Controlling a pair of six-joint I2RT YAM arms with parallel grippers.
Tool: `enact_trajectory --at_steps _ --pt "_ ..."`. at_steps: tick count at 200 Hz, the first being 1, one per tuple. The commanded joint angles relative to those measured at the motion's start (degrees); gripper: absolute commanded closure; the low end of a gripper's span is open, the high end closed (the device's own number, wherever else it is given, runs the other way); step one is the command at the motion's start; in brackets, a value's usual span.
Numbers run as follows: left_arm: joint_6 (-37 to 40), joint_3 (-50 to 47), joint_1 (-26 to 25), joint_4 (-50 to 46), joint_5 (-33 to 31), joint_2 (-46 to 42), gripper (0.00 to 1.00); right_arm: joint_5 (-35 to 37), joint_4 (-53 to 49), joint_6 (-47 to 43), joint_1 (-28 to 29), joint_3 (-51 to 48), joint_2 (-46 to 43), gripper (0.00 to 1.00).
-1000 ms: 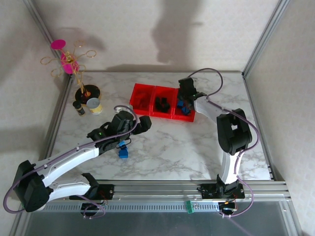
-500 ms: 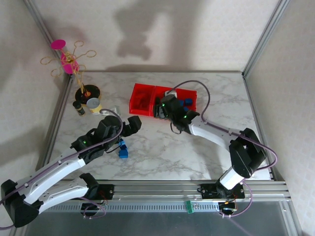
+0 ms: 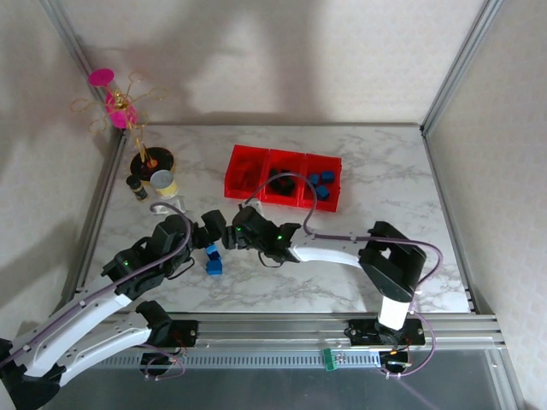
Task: Sort the legos into containers by color
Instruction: Pick up the lego from the bottom-center of the table.
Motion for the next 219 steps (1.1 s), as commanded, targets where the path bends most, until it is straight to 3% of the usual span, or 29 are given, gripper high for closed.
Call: enact_trajectory --at_steps 1,58,152,219 --pt "-2.2 0.2 0.8 -6.0 -3.9 -2.2 0.0 -1.8 3.1 1.5 2.0 4.6 3.2 0.12" --pt "-5.9 0.2 1.0 -12.0 -7.2 -7.6 0.0 -2.8 3.9 -3.6 5.1 11.3 11.5 0.12" --pt "-8.0 -0.2 1.2 -13.5 -8.9 -9.4 0.0 -4.4 0.7 -9.1 5.7 17.4 19.7 0.36" --pt "-7.7 -0.3 1.2 -12.6 -8.3 -8.8 0.0 -2.1 -0.6 -9.4 5.8 17.2 18.8 0.52"
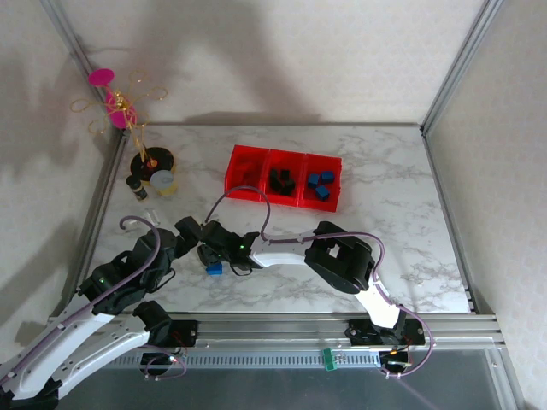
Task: Sort the legos into containers by color
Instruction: Pick up the lego from the bottom-center of the table, then place the lego in the container.
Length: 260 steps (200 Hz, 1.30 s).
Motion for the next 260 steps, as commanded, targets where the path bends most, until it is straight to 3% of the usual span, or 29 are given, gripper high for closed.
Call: enact_trajectory --at_steps 1,89,222,260 --pt "-0.2 -0.3 0.2 0.7 -0.6 0.3 0.0 1.8 -1.7 -0.9 0.7 1.6 -0.5 0.53" --pt "0.6 0.0 0.2 2.2 1.0 1.3 0.0 5.4 -1.7 -1.3 0.3 -1.9 -7.2 0.72" --pt "2.6 0.3 0.3 7.2 4.1 6.0 0.0 7.8 -3.5 5.6 -5.9 -14.2 -12.1 0.71" --pt "2.7 0.1 0.3 7.5 4.0 6.4 0.0 9.2 -5.0 5.1 -5.9 -13.3 -11.2 0.63"
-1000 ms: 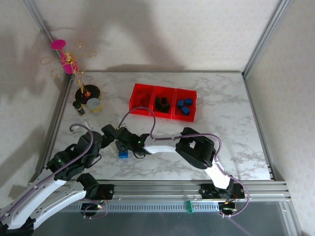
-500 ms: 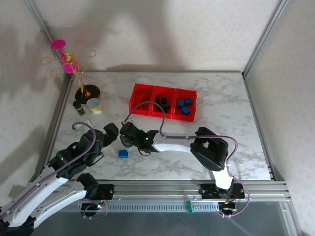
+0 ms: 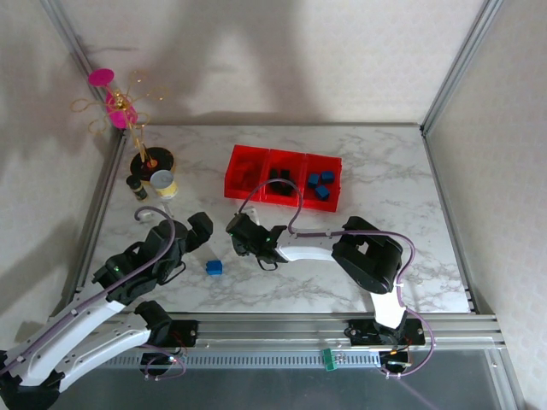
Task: Sort the legos into containers by color
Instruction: Place the lego in the container.
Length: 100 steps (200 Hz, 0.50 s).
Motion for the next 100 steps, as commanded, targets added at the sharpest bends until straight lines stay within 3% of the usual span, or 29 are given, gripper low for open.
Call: enact_trajectory --at_steps 1,42,100 --pt "0.9 0.1 0.2 0.9 0.4 0.1 0.0 2.4 -1.9 0.7 -0.2 0.6 0.3 0.62" --pt "1.1 0.3 0.2 1.3 0.4 0.5 0.0 4.1 -4.1 0.3 -0.3 2.7 1.2 0.54" --pt "1.5 0.5 0.3 1.9 0.5 1.4 0.0 6.7 -6.7 -1.3 -0.4 4.9 2.2 0.61"
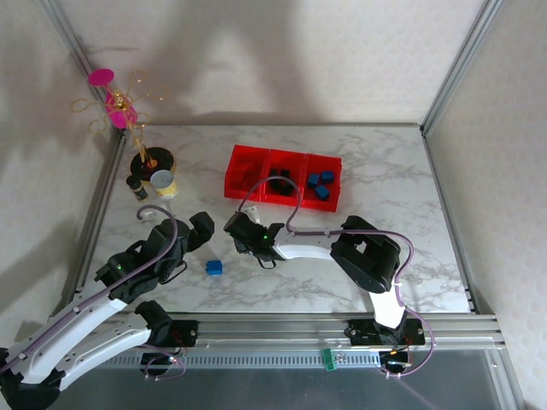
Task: Sort the legos into containers by color
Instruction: Place the lego in the container.
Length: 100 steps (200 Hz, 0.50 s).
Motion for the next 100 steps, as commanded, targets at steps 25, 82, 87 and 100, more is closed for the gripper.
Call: enact_trajectory --at_steps 25,82,87,100 --pt "1.5 0.9 0.3 1.7 0.6 1.1 0.0 2.5 -2.0 -0.8 -0.8 2.0 0.2 0.69" --pt "2.7 2.5 0.4 3.9 2.0 3.2 0.0 0.9 -0.2 -1.0 -5.0 -2.9 -10.8 0.7" --pt "2.8 2.6 0.4 4.4 2.3 3.5 0.0 0.9 0.2 -1.2 -5.6 -3.5 -12.2 0.7" --pt "3.4 2.9 0.4 5.5 3.1 4.6 0.0 1.1 0.3 -1.7 -7.4 -4.9 -15.3 0.7"
